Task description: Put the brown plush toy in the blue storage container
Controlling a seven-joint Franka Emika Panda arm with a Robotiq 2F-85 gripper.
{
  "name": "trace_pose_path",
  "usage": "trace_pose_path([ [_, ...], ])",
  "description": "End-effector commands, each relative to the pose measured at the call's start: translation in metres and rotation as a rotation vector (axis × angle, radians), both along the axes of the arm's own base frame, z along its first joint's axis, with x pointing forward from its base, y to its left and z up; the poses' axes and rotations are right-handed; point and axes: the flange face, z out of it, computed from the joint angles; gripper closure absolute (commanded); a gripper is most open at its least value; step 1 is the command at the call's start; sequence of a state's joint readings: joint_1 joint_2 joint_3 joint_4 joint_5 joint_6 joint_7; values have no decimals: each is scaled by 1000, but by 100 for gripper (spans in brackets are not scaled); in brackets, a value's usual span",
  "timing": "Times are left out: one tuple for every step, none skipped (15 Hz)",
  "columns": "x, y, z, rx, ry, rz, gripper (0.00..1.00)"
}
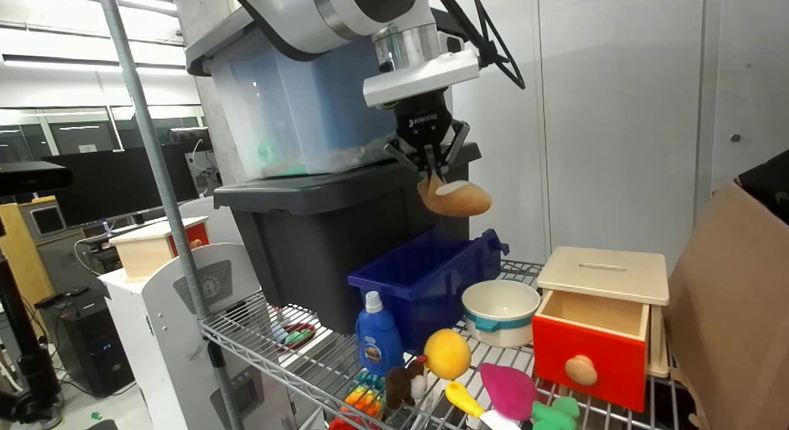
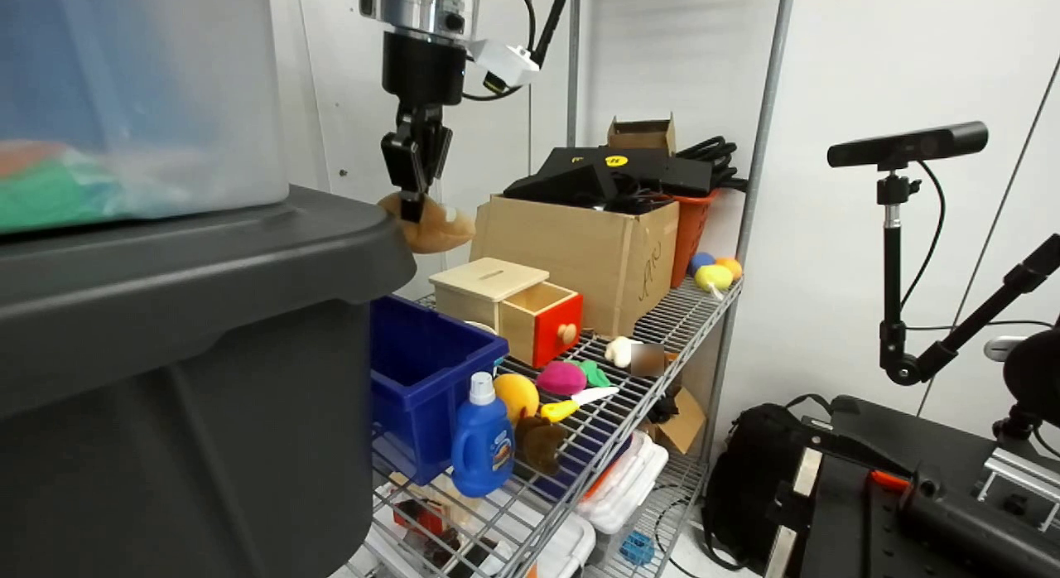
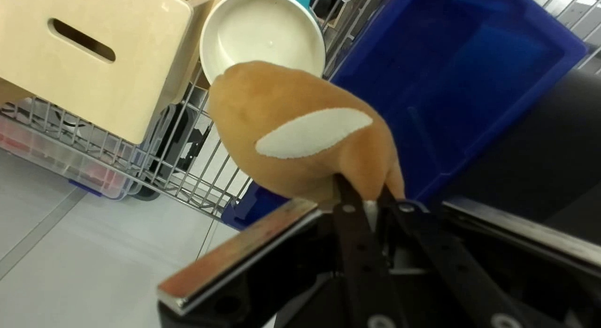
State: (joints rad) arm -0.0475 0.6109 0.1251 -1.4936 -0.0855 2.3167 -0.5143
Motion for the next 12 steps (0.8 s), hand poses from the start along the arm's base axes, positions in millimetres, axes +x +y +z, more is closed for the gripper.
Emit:
trace_pose_path([
  [10, 8, -2, 34, -11, 38, 98],
  [10, 8, -3, 33, -9, 40, 98],
  [10, 8, -4, 34, -8, 42, 98],
  [10, 8, -4, 34, -7, 43, 98],
  [10, 8, -5, 33, -7, 46, 98],
  [10, 9, -5, 32, -4, 47, 98],
  [10, 9, -6, 33, -2, 47, 66],
  [11, 9, -7, 32, 0, 46, 64],
  [11, 10, -8, 33, 2, 47, 58],
  [11, 10, -9, 34, 4, 47, 50],
  [11, 11, -10, 34, 4, 47, 43],
  [11, 11, -11, 35, 5, 48, 37],
])
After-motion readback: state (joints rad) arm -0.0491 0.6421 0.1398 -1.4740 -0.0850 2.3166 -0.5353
